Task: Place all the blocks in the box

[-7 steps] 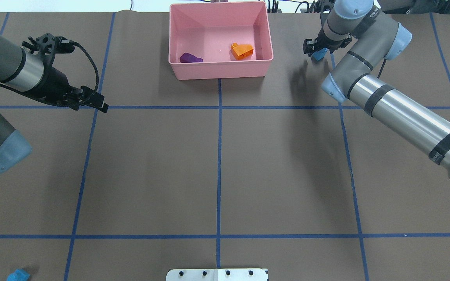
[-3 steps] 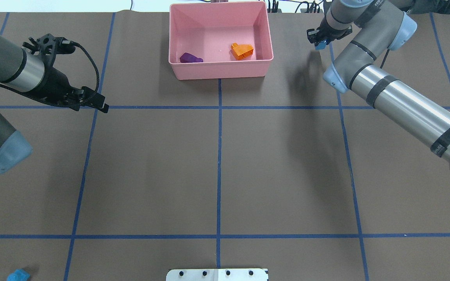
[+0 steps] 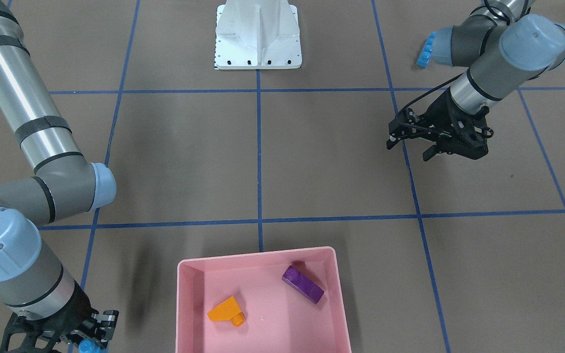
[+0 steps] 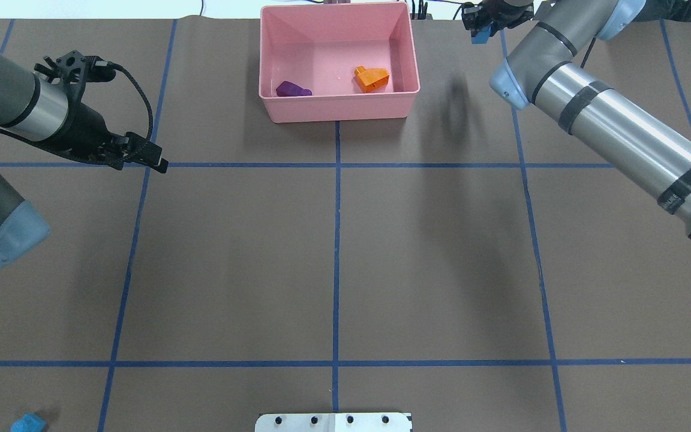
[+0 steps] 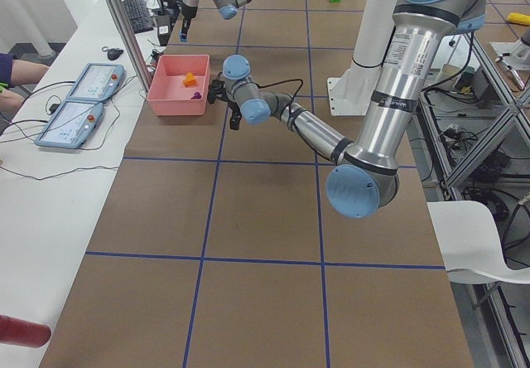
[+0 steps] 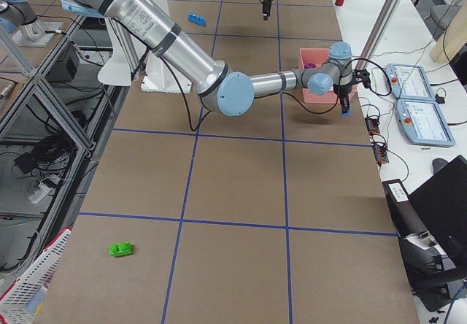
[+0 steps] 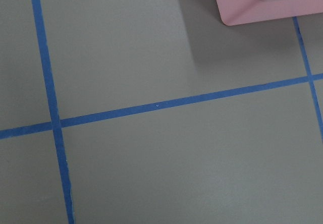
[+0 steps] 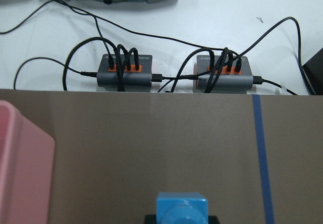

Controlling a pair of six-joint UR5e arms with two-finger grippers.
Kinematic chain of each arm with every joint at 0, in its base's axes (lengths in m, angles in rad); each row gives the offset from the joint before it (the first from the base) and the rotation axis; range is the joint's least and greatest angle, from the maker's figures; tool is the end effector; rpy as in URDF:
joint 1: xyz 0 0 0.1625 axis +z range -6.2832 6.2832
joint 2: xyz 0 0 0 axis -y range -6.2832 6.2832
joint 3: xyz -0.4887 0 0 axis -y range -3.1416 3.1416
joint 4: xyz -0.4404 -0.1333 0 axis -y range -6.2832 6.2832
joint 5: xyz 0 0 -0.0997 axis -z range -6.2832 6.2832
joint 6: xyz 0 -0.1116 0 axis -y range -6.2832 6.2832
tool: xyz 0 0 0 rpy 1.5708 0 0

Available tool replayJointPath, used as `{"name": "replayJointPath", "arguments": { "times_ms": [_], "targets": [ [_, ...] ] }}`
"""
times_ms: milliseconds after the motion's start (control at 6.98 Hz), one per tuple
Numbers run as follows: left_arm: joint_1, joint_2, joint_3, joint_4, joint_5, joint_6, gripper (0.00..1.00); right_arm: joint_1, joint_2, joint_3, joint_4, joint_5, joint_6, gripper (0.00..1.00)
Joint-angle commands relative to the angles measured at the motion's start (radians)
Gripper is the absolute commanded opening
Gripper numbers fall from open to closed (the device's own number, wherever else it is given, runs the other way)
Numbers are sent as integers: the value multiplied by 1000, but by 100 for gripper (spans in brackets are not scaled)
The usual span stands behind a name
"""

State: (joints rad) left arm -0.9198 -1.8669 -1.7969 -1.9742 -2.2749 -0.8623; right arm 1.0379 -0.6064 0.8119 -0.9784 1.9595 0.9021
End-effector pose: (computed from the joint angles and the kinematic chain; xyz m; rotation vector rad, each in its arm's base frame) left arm 0.3467 -0.5558 0.3818 0.1956 1.0780 0.1358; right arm -0.4176 -0.8871 0.3519 0.3518 -0.7954 0.1907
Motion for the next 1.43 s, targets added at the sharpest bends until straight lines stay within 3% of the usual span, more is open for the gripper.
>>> {"name": "replayJointPath", "arguments": {
  "times_ms": [0, 287, 430, 573, 717, 860, 1290],
  "targets": [
    [1, 0, -4, 0, 0, -1, 100, -15, 103, 6, -31, 21, 252, 0],
    [1, 0, -4, 0, 0, -1, 100, -73, 174, 4, -39, 10, 438, 0],
    [1, 0, -2, 0, 0, -1, 100, -88, 186, 6, -39, 7, 477, 17],
    [1, 0, -2, 0, 0, -1, 100, -97, 185, 6, -42, 3, 477, 67],
    [1, 0, -2, 2, 0, -1, 100, -102, 191, 6, -43, 4, 475, 98],
    [2, 0, -2, 2, 0, -1, 100, -102, 192, 35, -80, 15, 474, 99],
    [51, 98, -37, 0, 8, 0, 100, -99, 147, 342, -539, 33, 281, 99]
  ]
}}
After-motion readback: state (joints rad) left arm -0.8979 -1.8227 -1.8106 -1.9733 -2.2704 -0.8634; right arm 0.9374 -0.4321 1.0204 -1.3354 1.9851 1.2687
